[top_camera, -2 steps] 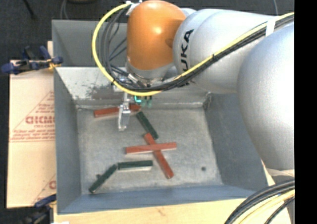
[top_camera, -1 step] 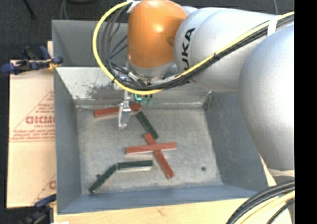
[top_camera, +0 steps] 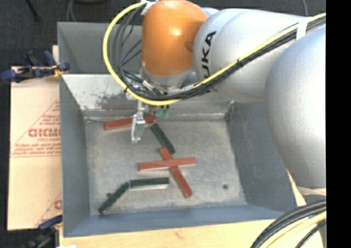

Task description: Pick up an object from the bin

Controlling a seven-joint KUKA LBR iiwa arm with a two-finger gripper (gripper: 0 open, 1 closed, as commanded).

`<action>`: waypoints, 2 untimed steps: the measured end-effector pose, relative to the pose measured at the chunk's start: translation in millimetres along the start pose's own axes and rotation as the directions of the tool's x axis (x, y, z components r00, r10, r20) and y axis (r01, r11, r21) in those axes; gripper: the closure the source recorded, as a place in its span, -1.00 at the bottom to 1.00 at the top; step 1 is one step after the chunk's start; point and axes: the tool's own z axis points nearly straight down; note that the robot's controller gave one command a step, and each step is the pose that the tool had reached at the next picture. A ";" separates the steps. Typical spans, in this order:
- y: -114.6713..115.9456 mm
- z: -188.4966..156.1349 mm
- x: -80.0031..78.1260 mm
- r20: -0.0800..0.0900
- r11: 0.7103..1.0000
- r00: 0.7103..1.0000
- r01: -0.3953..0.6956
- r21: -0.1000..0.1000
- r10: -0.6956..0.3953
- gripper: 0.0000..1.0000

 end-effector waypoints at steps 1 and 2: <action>-5.2 -12.0 1.2 -0.007 0.966 0.966 0.260 0.002 -0.260 -1.00; -15.4 23.4 0.6 0.009 0.923 0.923 0.385 0.003 -0.385 -1.00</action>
Offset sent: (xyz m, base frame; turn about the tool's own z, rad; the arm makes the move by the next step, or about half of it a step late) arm -0.0091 -0.0358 -0.1368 -0.0579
